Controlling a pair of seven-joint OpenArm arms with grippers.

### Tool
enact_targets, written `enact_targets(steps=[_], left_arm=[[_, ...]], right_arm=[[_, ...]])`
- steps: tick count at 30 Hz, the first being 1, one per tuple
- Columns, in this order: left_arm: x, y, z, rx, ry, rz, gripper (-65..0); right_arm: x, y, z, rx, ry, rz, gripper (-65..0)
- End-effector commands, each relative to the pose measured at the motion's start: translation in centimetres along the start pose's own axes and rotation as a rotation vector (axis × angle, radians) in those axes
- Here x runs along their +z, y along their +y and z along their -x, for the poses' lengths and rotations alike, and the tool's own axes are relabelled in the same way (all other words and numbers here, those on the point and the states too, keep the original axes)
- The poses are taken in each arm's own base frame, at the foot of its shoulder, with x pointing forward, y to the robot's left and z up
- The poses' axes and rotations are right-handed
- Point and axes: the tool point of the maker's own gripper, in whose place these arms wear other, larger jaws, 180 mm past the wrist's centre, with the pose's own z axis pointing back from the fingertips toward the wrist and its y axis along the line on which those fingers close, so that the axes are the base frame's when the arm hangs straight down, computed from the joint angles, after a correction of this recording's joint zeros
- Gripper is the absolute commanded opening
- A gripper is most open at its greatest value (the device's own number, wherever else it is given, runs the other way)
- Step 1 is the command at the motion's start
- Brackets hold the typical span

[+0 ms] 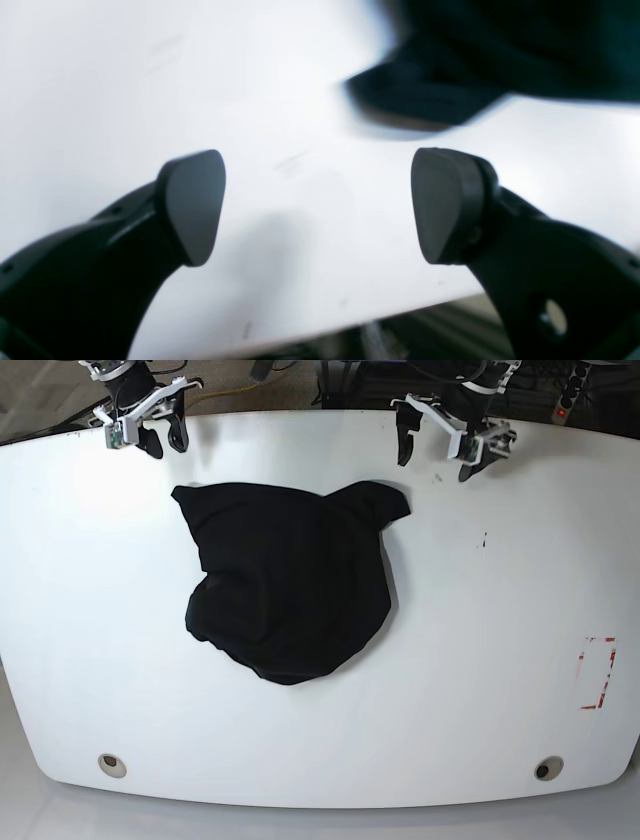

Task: Fold the T-shirt properly
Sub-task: 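Lower both grippers to the black T-shirt's edges and grasp them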

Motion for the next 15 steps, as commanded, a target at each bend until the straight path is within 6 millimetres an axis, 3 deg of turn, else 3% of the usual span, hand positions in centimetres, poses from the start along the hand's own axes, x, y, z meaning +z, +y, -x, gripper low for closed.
enact_targets(steps=[1,3,12,15], left_arm=[[-0.8,0.0,-1.6,-0.041,-0.028,0.012,-10.8],[-1.6,0.1,-2.4,-0.074,-0.034,0.014,-10.8],[-5.5,0.5,-5.6,-0.236,-0.021,0.024,-10.7],[-6.5,-1.2,-5.8,-0.315,-0.024,0.1,-10.7]], right_arm=[[-0.1,-0.5,-0.9,0.007,-0.018,0.013,-33.8],[-0.4,-0.5,-1.1,-0.002,-0.025,0.017,-30.6],[-0.7,0.5,-1.1,-0.05,-0.046,0.016,-29.6],[-1.1,1.4,-1.5,-0.072,-0.073,-0.007,-29.6]])
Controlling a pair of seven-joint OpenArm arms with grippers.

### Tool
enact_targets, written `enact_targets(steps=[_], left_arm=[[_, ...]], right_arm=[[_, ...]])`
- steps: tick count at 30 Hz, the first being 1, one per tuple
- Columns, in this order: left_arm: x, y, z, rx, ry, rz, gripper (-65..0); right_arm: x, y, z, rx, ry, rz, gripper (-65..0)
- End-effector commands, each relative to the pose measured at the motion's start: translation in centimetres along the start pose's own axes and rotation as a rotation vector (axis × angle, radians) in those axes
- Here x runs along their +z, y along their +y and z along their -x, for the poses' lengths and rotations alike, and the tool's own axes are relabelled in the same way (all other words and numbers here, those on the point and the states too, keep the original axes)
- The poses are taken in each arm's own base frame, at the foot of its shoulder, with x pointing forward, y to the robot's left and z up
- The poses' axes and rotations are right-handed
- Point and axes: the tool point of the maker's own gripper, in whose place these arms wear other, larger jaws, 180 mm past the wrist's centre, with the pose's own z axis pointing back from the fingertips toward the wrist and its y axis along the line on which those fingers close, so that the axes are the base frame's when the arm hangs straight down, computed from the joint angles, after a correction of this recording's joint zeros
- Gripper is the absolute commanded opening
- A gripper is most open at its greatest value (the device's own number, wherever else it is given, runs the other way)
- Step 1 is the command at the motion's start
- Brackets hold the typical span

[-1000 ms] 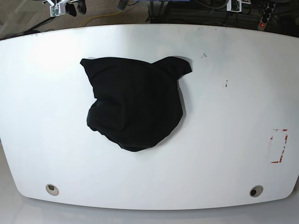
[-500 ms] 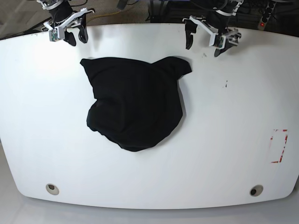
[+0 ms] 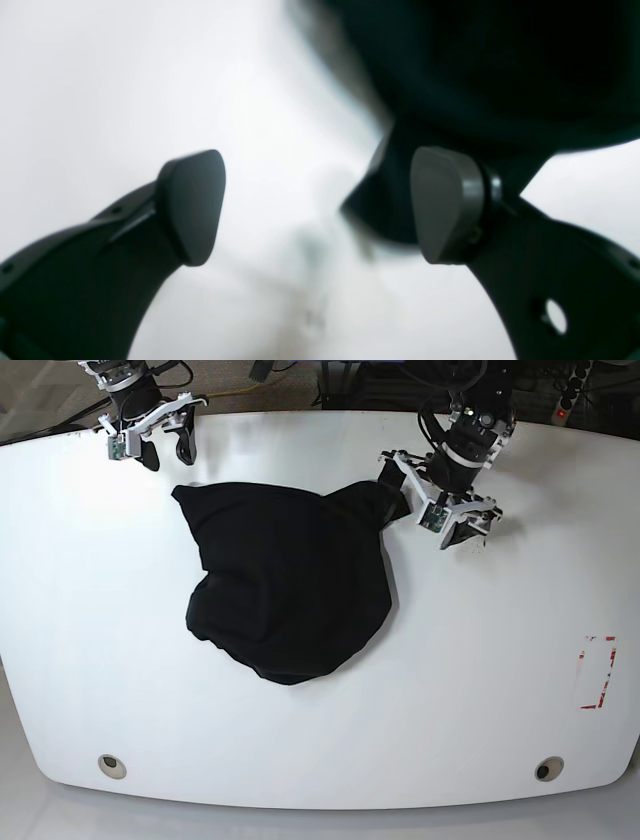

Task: Fold the T-shirt properly
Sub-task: 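Lower both grippers to the black T-shirt's edges and grasp them, then lift the shirt and pull the grippers apart to stretch it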

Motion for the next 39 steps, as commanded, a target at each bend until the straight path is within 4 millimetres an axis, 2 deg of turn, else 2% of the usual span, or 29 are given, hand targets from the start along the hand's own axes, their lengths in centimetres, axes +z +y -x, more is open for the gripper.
enact_targets(steps=[1,4,9,11,15,19,22,25,28,29,32,35,39], left_arm=[[-0.4,-1.0,-0.2,-0.055,-0.011,0.052,-10.7],[-1.1,-2.5,0.4,-0.079,0.006,0.099,-10.7],[-1.8,-2.6,1.9,-0.082,0.046,0.109,-10.7],[-1.9,-2.8,2.8,-0.084,0.068,0.118,-10.7],[-2.1,-4.4,4.7,-0.123,0.116,0.219,-10.8],[-2.3,-4.7,6.3,-0.122,0.158,0.237,-11.7],[-2.3,-4.8,7.1,-0.122,0.178,0.245,-21.8],[-2.3,-4.6,7.6,-0.119,0.192,0.24,-41.1],[-2.4,-3.4,7.9,-0.113,0.203,0.207,-62.8],[-2.4,-2.9,7.8,-0.11,0.202,0.195,-65.0],[-2.3,-0.6,7.8,-0.091,0.202,0.134,-65.0],[-1.9,2.4,6.8,-0.073,0.177,0.057,-65.0],[-0.9,5.5,6.8,-0.053,0.176,-0.029,-65.0]], right_arm=[[-0.2,1.1,-1.4,-0.016,-0.063,-0.028,-29.6],[-0.3,1.7,-1.5,-0.026,-0.076,-0.048,-29.6],[-0.3,2.5,-1.8,-0.054,-0.097,-0.071,-29.6],[-0.1,2.2,-2.2,-0.084,-0.118,-0.07,-29.6],[0.3,1.6,-3.1,-0.147,-0.164,-0.07,-29.6],[0.4,1.6,-3.4,-0.164,-0.175,-0.075,-29.6],[0.2,1.4,-3.6,-0.159,-0.181,-0.068,-29.6],[-0.2,0.9,-4.8,-0.128,-0.204,-0.075,-29.8],[-1.0,0.9,-6.1,-0.107,-0.228,-0.087,-29.6],[-1.4,0.9,-6.3,-0.101,-0.221,-0.091,-29.6],[-3.2,1.0,-7.5,-0.047,-0.164,-0.115,-29.6],[-4.5,1.0,-8.1,-0.002,-0.095,-0.13,-29.6],[-6.2,1.3,-10.5,0.046,-0.076,-0.145,-29.6]])
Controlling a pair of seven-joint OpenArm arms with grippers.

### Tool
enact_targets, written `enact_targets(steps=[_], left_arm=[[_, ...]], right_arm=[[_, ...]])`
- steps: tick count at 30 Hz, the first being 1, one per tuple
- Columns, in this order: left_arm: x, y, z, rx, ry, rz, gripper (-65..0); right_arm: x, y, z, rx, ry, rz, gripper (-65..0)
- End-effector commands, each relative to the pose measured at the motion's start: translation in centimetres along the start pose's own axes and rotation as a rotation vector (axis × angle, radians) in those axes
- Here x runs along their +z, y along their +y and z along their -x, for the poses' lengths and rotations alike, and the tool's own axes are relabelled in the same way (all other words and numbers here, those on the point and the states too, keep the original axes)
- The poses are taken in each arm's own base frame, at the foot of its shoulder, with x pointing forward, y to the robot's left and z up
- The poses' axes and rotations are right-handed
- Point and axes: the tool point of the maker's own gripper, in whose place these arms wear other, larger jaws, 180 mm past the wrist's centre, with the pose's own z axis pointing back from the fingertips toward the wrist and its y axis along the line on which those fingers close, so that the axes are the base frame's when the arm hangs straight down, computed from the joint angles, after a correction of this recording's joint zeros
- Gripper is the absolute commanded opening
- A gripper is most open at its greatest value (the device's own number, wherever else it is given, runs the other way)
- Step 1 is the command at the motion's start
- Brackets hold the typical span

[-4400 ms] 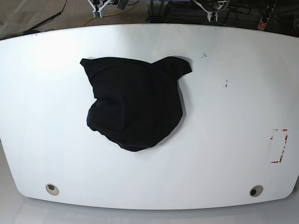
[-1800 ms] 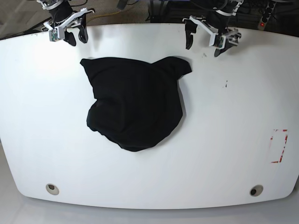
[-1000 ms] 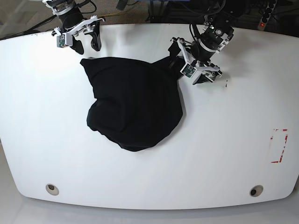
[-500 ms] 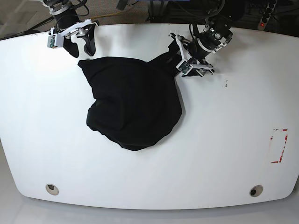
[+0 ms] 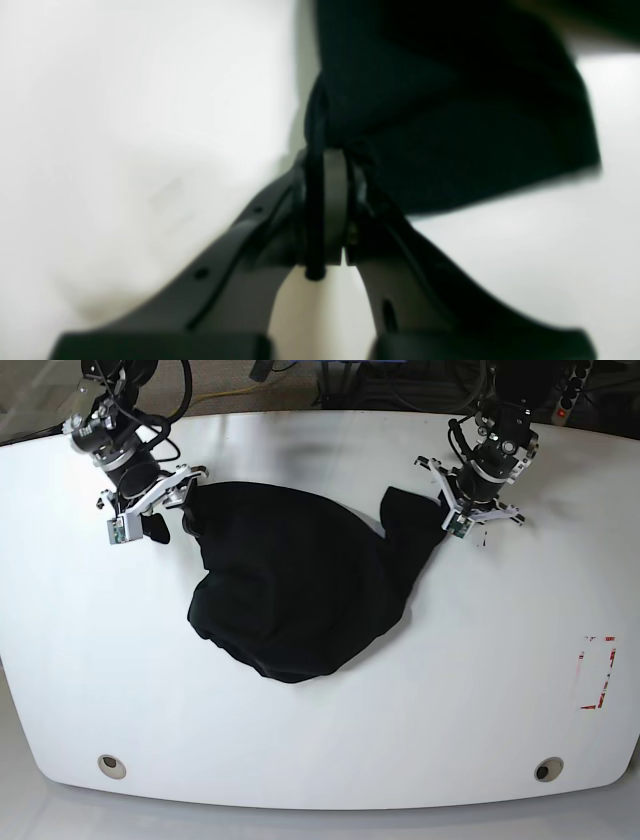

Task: Fold the T-shirt properly
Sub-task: 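Lift the shirt and pull the grippers apart to stretch it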

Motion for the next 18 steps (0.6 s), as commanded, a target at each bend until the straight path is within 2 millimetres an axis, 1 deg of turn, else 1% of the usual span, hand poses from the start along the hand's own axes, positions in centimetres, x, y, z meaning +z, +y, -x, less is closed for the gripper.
enact_targets(steps=[1,3,4,6,7,9,11,12,13,14,15,18], left_arm=[[0.5,1.5,-0.5,0.004,-0.016,-0.035,-65.0],[0.7,2.3,-0.2,0.011,-0.009,-0.058,-65.0],[0.7,2.9,0.2,0.017,0.001,-0.072,-65.0],[0.9,3.9,0.5,0.028,0.008,-0.097,-65.0],[1.0,4.4,0.6,0.032,0.01,-0.11,-65.0],[1.4,5.8,1.1,0.046,0.017,-0.146,-65.0],[2.0,7.7,1.6,0.065,0.026,-0.196,-65.0],[2.3,8.9,2.3,0.08,0.04,-0.228,-65.0],[2.5,9.8,2.5,0.091,0.043,-0.251,-65.0],[2.7,10.9,2.6,0.1,0.042,-0.277,-65.0],[2.9,12.6,2.4,0.115,0.037,-0.319,-65.0],[3.7,16.2,3.1,0.148,0.047,-0.399,-65.0]], right_arm=[[-0.3,0.9,-1.9,0.032,-0.036,-0.041,-29.6],[-0.7,1.8,-3.0,0.036,-0.066,-0.092,-29.5],[-0.9,2.1,-3.7,0.044,-0.081,-0.111,-29.5],[-1.2,2.3,-4.4,0.062,-0.092,-0.125,-28.5],[-1.3,2.3,-4.5,0.064,-0.093,-0.126,-26.6],[-1.6,2.1,-4.7,0.061,-0.096,-0.127,-19.2],[-2.0,1.8,-4.9,0.054,-0.099,-0.127,-11.9],[-2.1,1.4,-5.0,0.058,-0.094,-0.123,-7.6],[-2.2,1.1,-5.1,0.063,-0.093,-0.12,-5.5],[-2.3,0.9,-5.2,0.064,-0.092,-0.118,-4.6],[-2.5,0.6,-5.4,0.066,-0.093,-0.118,-4.6],[-2.8,-0.2,-6.2,0.076,-0.099,-0.112,-4.6]])
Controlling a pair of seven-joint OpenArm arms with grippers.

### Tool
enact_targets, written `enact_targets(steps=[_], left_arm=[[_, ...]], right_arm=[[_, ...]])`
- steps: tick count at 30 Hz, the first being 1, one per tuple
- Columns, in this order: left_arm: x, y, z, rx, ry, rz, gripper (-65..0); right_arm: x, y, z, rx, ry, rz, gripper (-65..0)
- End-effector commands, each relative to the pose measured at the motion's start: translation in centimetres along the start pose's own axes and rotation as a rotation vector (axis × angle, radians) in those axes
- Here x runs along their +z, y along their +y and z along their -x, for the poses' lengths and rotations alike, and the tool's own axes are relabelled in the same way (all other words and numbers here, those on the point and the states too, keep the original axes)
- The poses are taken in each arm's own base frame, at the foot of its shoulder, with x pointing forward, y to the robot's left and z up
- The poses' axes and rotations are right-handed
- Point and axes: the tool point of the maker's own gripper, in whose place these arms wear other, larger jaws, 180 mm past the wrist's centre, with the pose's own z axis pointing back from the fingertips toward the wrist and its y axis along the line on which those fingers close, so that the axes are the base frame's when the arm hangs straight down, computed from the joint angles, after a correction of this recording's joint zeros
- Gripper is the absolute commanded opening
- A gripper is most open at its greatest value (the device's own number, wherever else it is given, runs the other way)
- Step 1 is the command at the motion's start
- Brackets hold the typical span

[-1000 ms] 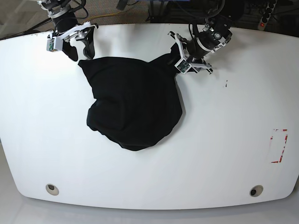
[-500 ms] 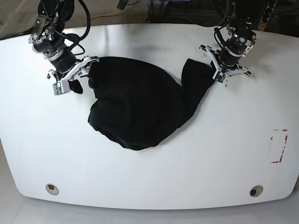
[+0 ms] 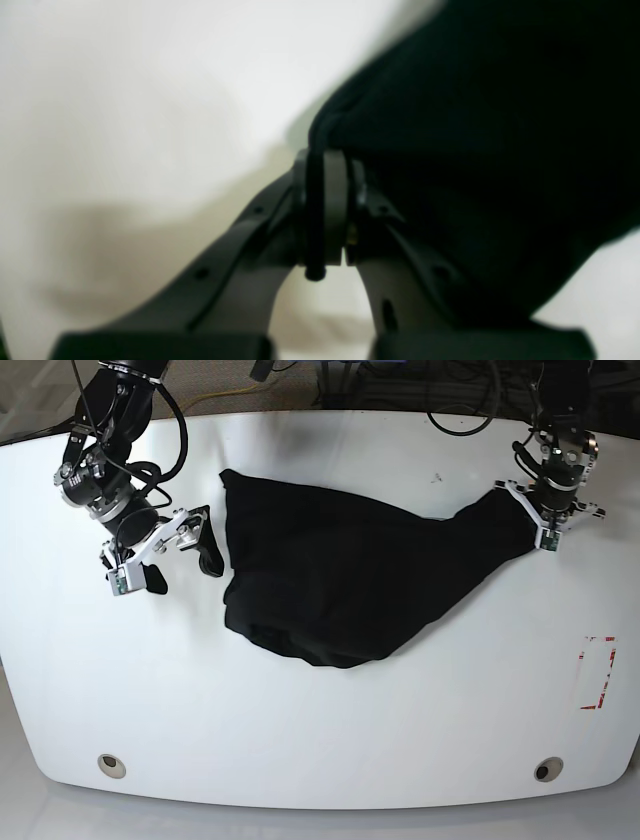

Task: Fold the T-shirt properly
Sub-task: 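Lift the shirt and pull the grippers apart to stretch it, then drag the stretched shirt across the table away from the robot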

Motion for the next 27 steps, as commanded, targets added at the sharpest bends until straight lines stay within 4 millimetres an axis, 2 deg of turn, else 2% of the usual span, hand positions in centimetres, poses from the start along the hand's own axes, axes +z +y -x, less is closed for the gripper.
enact_targets(steps=[1,3,7,10,17,25,27], left_arm=[[0.0,3.4,-0.8,-0.002,-0.025,-0.071,-65.0],[0.0,5.4,-0.9,-0.005,-0.007,-0.106,-65.0],[0.1,7.2,-1.5,0.01,0.013,-0.148,-65.0],[0.1,7.4,-1.5,0.017,0.015,-0.153,-65.0],[0.1,7.2,-1.4,0.017,0.018,-0.151,-65.0],[0.0,6.9,-1.1,0.018,0.025,-0.144,-65.0],[0.0,6.9,-1.2,0.018,0.024,-0.146,-65.0]], right_arm=[[0.1,-0.5,-1.8,0.027,-0.05,-0.008,-4.6],[-0.6,-0.5,-1.8,0.025,-0.041,-0.023,-4.6],[-2.6,0.4,-0.4,0.025,0.025,-0.081,-4.6],[-4.8,1.7,1.6,-0.005,0.093,-0.149,-4.6],[-9.4,4.1,4.0,-0.042,0.21,-0.264,-4.6],[-13.1,7.9,5.0,-0.08,0.216,-0.367,-4.8],[-13.6,8.2,5.2,-0.084,0.223,-0.377,-7.8]])
